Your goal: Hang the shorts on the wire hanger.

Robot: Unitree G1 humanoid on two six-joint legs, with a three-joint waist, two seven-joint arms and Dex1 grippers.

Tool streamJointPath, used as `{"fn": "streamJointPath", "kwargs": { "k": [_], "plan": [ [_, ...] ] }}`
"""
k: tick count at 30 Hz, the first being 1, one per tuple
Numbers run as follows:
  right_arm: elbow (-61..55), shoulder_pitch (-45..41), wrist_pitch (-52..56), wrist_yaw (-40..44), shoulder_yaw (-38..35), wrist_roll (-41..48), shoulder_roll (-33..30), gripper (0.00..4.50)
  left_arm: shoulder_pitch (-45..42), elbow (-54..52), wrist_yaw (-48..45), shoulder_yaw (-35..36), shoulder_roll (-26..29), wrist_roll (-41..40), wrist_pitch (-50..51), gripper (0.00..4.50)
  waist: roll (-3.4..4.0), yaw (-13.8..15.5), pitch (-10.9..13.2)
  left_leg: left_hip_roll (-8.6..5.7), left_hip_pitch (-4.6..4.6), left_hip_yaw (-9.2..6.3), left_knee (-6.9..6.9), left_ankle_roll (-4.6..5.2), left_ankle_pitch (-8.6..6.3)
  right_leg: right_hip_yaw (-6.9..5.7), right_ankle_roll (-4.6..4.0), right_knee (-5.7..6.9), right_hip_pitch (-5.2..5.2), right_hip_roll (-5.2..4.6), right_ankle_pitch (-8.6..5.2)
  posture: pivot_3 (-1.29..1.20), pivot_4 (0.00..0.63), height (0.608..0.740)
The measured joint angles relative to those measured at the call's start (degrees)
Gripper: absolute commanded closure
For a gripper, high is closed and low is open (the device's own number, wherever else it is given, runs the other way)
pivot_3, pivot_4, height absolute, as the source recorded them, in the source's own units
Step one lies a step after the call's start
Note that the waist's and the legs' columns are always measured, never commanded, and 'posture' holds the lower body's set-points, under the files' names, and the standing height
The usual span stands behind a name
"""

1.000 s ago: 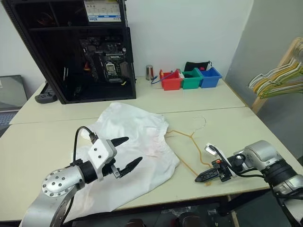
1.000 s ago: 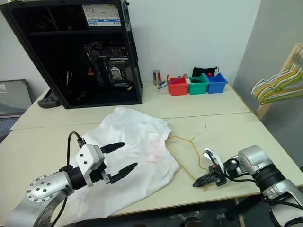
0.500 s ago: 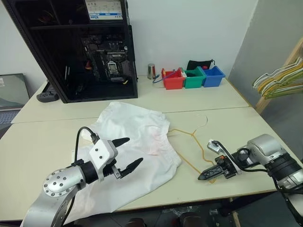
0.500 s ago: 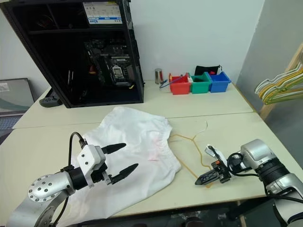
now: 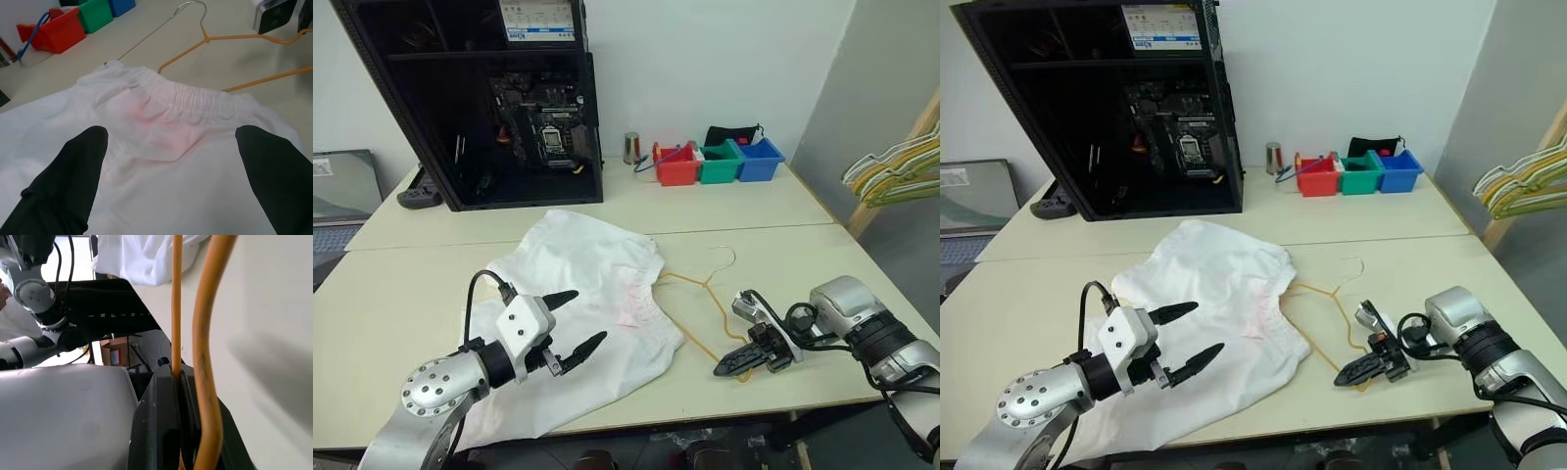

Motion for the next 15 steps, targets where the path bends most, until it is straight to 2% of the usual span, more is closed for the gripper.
{"fn": "streamJointPath", "kwargs": {
  "k": [7, 15],
  "plan": [
    [12.56, -7.33, -3.91, -1.21, -1.9, -3.66, 5.14, 4.5, -0.23, -0.14, 0.07, 0.01, 0.0, 0.03, -0.11, 0.02, 0.03, 0.02, 0.02, 0.0, 0.02, -0.01, 0.0, 0.0, 0.0, -0.01, 0.0, 0.05, 0.0, 0.0, 0.01, 0.14, 0.01, 0.74],
    [20.39, -11.84, -9.91, -1.42, -3.75, -7.96, 10.66, 4.5, -1.9, 0.07, 0.01, -0.11, 0.0, 0.13, -0.35, 0.02, 0.08, 0.05, 0.02, -0.02, -0.04, -0.01, 0.0, 0.0, 0.0, 0.01, -0.02, 0.04, -0.05, -0.01, 0.01, 0.13, 0.014, 0.74]
  ]
}}
